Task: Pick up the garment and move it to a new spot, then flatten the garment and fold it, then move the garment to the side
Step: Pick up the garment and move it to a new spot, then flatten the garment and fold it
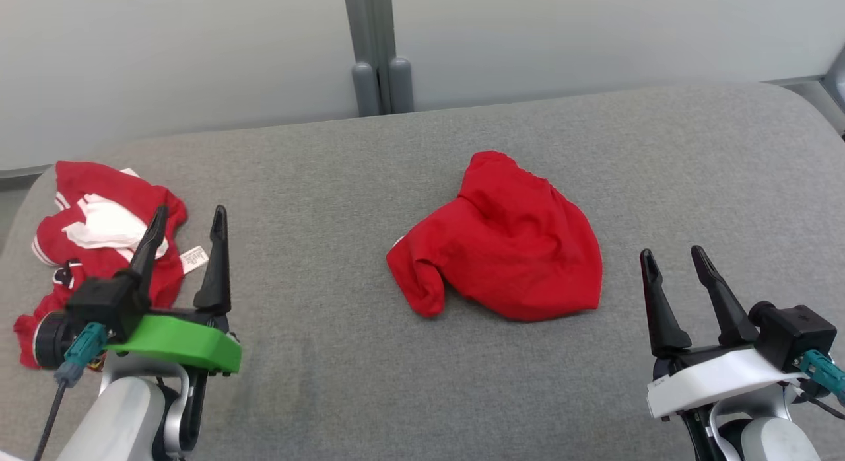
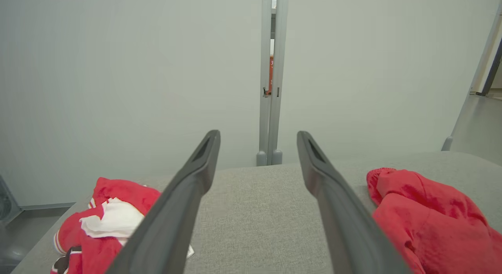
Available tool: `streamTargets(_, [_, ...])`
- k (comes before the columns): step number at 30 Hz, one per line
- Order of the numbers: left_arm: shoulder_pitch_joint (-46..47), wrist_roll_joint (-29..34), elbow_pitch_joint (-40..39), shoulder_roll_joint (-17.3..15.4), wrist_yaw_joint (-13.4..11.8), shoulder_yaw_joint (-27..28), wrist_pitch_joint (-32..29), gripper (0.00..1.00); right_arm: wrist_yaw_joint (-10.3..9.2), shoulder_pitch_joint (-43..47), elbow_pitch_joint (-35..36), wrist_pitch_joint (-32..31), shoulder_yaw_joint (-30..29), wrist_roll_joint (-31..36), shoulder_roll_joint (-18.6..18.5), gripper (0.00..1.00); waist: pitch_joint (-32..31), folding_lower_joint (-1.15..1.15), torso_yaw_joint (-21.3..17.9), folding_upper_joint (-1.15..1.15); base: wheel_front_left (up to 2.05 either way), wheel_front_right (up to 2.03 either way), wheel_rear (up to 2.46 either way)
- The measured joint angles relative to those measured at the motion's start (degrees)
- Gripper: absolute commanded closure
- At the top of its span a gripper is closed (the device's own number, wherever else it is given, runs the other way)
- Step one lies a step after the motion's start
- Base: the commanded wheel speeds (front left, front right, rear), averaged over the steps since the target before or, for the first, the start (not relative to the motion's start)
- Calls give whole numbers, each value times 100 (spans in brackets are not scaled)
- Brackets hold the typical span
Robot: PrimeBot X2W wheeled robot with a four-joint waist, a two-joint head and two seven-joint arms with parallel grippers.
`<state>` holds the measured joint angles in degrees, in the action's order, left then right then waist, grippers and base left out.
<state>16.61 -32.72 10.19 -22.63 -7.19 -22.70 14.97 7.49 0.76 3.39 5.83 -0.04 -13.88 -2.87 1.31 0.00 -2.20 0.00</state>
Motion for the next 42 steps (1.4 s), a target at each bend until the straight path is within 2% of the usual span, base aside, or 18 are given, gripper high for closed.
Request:
streamTargets(7, [-656,12,-368,-198,-115,313,8,0,0,36,90,-86,-27,43,2,0,-144,0,426,0,0,0,0])
streamTargets(15, [-1298,154,-760,-325,-42,564,16,0,0,102,140,-179,8,87,2,0,-251,0,696,0,0,0,0])
streamTargets(30, [-1543,408,-791,-48,109,577,16,0,0,188,154,-274,-47,194,3,0,-196,0,549,0,0,0,0])
streamTargets(42, [-1472,547,-609,-25,141,547,16,0,0,244,158,-297,-142,234,2,0,-185,0,372,0,0,0,0])
